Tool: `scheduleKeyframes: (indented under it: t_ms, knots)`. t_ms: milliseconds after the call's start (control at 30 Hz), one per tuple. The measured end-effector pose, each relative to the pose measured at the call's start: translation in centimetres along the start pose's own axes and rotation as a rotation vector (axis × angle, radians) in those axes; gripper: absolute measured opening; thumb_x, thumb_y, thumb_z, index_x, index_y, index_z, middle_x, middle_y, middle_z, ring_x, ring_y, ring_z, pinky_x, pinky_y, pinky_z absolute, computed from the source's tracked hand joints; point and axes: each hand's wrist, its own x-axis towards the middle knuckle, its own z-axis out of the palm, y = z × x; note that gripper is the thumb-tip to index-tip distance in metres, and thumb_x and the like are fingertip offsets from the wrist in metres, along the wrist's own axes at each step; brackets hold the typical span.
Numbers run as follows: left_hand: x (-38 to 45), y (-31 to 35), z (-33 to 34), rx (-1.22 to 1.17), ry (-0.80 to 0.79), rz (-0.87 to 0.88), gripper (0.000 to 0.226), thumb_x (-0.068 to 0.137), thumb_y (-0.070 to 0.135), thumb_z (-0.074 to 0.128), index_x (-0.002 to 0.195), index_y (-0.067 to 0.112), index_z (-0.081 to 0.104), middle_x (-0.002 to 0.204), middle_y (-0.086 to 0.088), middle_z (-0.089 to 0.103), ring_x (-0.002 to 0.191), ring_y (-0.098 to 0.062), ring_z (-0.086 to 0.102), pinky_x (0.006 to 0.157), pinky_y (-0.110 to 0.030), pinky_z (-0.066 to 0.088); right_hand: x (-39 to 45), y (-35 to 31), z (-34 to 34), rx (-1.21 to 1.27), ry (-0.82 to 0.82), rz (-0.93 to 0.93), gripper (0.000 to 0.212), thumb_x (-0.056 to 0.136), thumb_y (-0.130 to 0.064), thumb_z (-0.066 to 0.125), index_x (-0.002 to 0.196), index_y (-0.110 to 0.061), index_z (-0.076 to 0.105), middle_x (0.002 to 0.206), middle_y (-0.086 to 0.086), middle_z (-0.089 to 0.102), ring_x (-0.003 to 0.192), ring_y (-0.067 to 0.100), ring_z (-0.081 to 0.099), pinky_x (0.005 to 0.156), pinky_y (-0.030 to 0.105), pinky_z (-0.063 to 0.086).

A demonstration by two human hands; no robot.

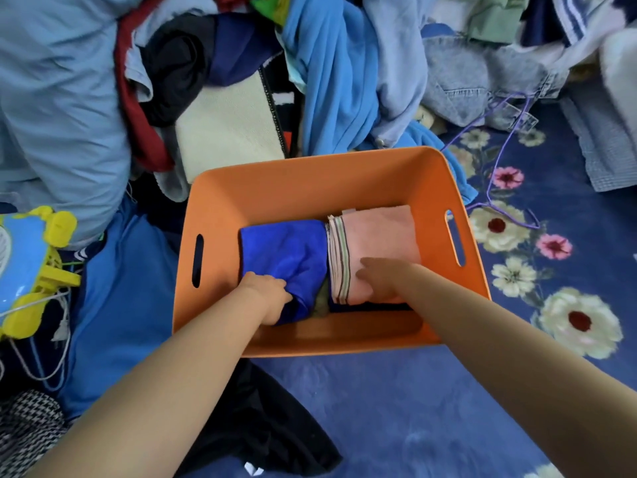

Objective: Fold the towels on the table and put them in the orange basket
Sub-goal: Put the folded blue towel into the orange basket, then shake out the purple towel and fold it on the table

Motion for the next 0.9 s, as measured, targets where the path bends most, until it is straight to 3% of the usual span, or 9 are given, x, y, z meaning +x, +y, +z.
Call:
scheduleKeyframes:
  t_ms: [133,300,400,700,900]
  knots:
    - [-1.3,-0.1,0.8,-0.176,-0.031,0.009,0.05,0.092,0.023,0.04,0.141,0.02,0.031,0.147,-0.001,0.034,0.131,-0.025,0.039,0.106,-0.039,0.037,-1.2,-0.5,-0.2,0.003,-0.045,-0.008,0.052,0.093,-0.019,0.047,0.141,-0.01,0.029,0.149,0.013,0.03,0.135,0.029,0.032,0.111,0.037,0.032]
    - [-2.1,1.5,1.0,-0.439,-0.048,0.079,0.05,0.093,0.025,0.042,0.142,0.019,0.032,0.151,-0.003,0.031,0.135,-0.023,0.034,0.112,-0.035,0.03,-2.5,-1.1,0.9,-0.018,-0.221,0.036,0.046,0.094,-0.009,0.036,0.139,-0.006,0.034,0.143,0.014,0.04,0.129,0.03,0.041,0.107,0.037,0.037]
    - [-2.3,2.8,0.5,-0.507,-0.046,0.108,0.048,0.095,0.027,0.04,0.142,0.018,0.033,0.15,-0.006,0.032,0.135,-0.024,0.034,0.112,-0.033,0.029,-3.8,-1.2,0.8,0.029,-0.223,0.029,0.044,0.095,-0.007,0.031,0.138,-0.007,0.038,0.142,0.014,0.041,0.128,0.03,0.042,0.105,0.036,0.036]
    - [-8.1,2.8,-1.0,-0.612,0.254,-0.037,0.032,0.095,0.023,0.039,0.121,0.016,0.055,0.129,-0.005,0.054,0.115,-0.025,0.05,0.096,-0.039,0.044,-12.1,0.6,-0.7,0.165,0.251,0.104,0.041,0.097,-0.018,0.035,0.137,-0.013,0.04,0.145,0.009,0.039,0.131,0.027,0.038,0.106,0.032,0.031]
    - [-16.4,4.9,-3.1,-0.45,0.41,-0.046,0.031,0.094,0.02,0.038,0.117,0.012,0.057,0.123,-0.007,0.055,0.112,-0.026,0.052,0.09,-0.037,0.045,-25.2,0.0,0.8,0.259,0.445,0.222,0.04,0.093,-0.011,0.038,0.132,-0.012,0.047,0.137,0.011,0.048,0.123,0.028,0.046,0.098,0.034,0.039]
